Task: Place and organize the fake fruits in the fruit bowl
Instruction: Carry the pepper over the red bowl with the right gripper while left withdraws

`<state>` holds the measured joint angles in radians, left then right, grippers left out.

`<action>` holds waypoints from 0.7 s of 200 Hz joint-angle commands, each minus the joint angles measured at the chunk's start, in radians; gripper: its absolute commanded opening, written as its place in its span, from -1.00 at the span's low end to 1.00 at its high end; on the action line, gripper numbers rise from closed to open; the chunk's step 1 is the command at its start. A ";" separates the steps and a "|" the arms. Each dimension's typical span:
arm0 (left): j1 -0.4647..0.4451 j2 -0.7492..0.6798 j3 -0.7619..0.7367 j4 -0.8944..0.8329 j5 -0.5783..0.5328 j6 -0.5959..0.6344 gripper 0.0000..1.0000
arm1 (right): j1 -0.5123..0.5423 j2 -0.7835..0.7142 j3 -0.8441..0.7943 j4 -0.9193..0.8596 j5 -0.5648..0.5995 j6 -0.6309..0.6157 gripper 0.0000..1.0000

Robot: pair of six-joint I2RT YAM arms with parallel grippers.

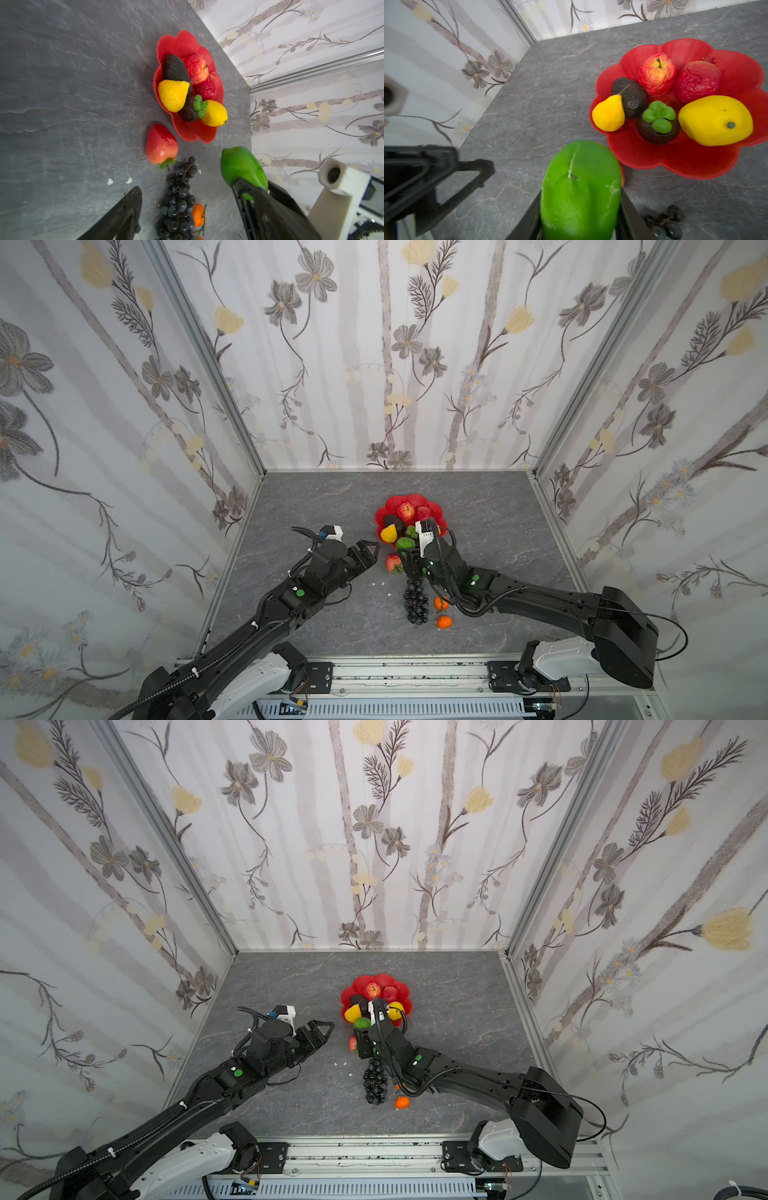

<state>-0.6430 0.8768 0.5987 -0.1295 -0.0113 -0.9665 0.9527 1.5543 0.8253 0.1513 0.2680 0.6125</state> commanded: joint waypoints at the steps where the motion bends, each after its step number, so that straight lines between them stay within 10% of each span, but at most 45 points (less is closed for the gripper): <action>1: 0.012 -0.060 -0.032 -0.080 -0.114 0.212 0.72 | -0.038 0.029 0.049 -0.098 -0.023 -0.003 -0.24; 140: 0.016 -0.221 -0.275 0.119 -0.235 0.560 0.78 | -0.134 0.370 0.497 -0.490 -0.159 0.047 -0.27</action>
<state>-0.6285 0.6674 0.3283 -0.0628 -0.2176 -0.4438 0.8223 1.8896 1.2770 -0.2707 0.1364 0.6266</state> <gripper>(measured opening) 0.889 0.438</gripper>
